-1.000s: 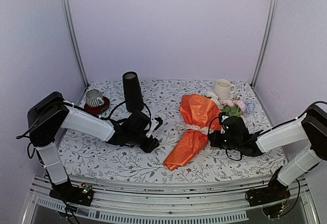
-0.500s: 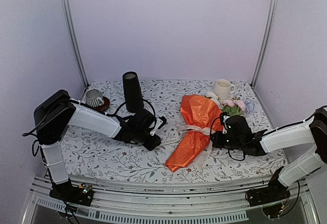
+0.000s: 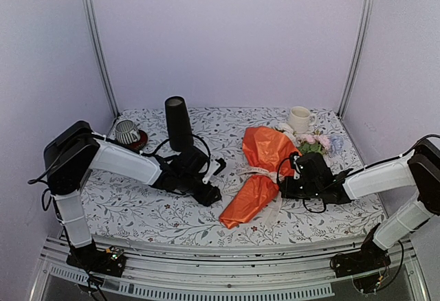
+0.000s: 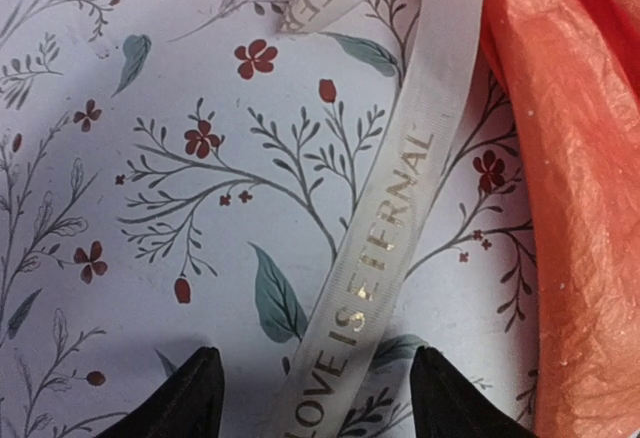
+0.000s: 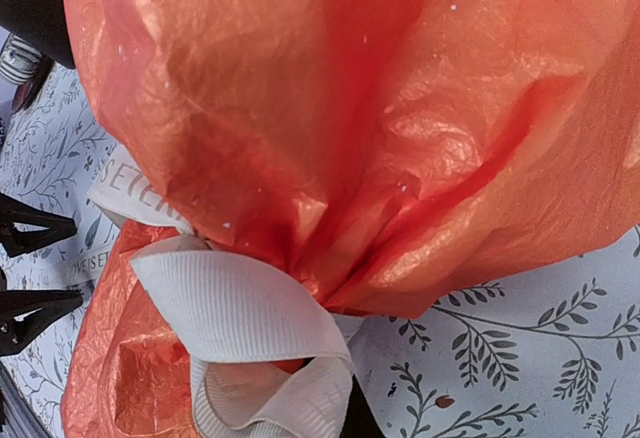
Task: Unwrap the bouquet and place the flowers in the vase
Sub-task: Untie the ribbon from the tied bouquet.
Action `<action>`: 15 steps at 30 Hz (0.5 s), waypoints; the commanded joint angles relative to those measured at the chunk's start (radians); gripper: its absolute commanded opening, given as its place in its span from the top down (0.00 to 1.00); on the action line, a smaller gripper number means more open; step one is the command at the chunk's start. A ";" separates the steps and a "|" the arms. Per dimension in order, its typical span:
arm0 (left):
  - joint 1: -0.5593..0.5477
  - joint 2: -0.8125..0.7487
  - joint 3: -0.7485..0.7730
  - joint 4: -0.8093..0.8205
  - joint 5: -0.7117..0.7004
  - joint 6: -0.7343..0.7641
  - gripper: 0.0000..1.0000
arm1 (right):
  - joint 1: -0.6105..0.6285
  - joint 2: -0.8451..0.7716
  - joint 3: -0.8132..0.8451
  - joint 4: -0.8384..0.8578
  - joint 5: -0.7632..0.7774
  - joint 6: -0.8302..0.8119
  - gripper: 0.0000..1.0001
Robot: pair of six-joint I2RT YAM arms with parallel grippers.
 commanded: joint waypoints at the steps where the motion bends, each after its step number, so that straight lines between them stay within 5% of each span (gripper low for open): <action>1: -0.007 -0.034 -0.003 -0.084 0.063 0.009 0.33 | 0.004 0.024 0.027 -0.016 -0.019 0.006 0.96; 15: -0.046 0.062 0.286 -0.558 -0.128 -0.028 0.41 | 0.004 0.021 0.072 -0.058 -0.025 0.003 0.96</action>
